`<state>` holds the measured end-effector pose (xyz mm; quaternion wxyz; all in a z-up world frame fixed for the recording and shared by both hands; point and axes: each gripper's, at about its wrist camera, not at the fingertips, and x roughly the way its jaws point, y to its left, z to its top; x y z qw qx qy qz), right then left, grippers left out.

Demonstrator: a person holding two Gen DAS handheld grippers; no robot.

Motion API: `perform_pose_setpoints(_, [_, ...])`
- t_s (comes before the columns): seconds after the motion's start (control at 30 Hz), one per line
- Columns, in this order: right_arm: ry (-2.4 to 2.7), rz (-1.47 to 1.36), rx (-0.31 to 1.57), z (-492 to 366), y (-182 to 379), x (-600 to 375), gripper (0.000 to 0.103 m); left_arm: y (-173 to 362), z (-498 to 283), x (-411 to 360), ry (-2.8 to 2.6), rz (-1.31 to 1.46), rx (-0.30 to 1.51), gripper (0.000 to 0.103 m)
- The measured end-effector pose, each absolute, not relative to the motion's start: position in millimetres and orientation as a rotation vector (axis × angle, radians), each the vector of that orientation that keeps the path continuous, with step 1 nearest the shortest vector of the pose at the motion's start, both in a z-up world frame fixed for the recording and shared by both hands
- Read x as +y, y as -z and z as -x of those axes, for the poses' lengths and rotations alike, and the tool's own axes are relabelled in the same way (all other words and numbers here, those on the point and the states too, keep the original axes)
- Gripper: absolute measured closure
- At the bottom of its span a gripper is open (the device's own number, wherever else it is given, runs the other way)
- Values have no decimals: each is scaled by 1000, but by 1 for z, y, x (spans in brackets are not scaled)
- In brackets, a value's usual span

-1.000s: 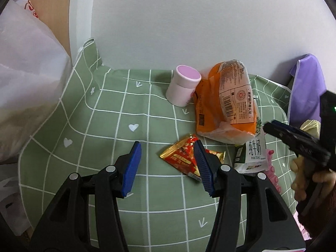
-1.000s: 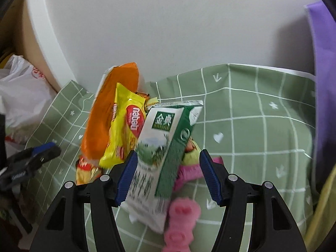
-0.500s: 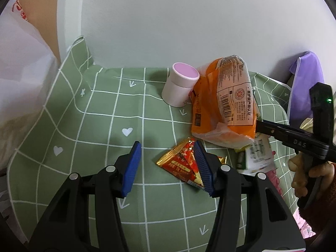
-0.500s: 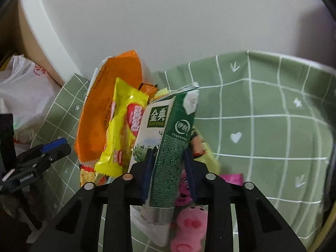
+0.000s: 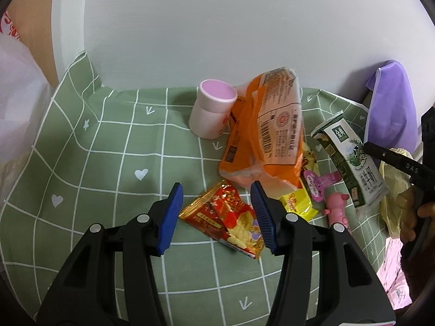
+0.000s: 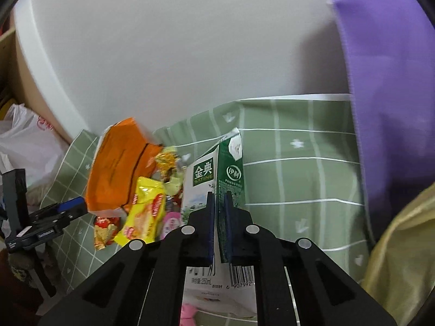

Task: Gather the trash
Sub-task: 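Grasp the white-green SATINE milk carton with the right tool and lift it, then grasp the orange bread bag with the left tool while the right tool holds the carton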

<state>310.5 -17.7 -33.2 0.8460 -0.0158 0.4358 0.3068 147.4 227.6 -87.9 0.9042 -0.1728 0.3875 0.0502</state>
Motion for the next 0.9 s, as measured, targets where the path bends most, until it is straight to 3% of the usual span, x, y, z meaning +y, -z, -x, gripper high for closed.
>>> perform_pose_setpoints(0.07, [-631,30,915,-311,33,-27,99,84,-148,226,-96,352,788,54])
perform_pose_setpoints(0.27, [-602,30,913,-311,40,-47,99,75,-154,217,-73,329,774,54])
perform_pose_setpoints(0.4, [-583,100,876,-302,43,-42,93,68,-159,210,-56,304,760,54])
perform_pose_setpoints(0.43, [-600,114,880,-301,45,-39,76,65,-160,210,-54,299,754,54])
perform_pose_setpoints(0.47, [-625,118,886,-300,47,-36,51,64,-161,210,-54,297,749,54])
perform_pose_setpoints(0.5, [-649,117,893,-299,49,-34,47,62,-161,210,-56,294,744,54])
perform_pose_setpoints(0.73, [-702,298,1000,-306,89,2,47,49,-164,222,-59,308,716,54])
perform_pose_setpoints(0.9, [-683,329,1010,-311,91,8,53,35,-188,221,-6,301,707,53])
